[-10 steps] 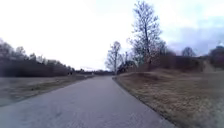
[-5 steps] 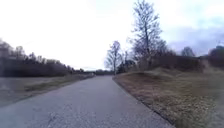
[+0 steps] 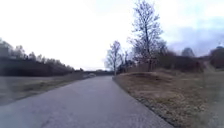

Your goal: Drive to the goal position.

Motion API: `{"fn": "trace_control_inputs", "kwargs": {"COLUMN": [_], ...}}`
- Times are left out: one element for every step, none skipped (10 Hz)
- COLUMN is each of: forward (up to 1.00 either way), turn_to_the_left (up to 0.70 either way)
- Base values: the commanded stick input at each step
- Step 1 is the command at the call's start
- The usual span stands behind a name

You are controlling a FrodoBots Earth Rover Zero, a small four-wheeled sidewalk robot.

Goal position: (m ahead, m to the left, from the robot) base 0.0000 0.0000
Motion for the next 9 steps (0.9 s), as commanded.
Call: {"fn": "trace_control_inputs", "kwargs": {"forward": [0.38,0.38,0.38,0.38,0.38,0.38,0.38,0.37,0.46], "turn_to_the_left": [0.0,0.0,0.0,0.0,0.0,0.0,0.0,0.0,0.0]}}
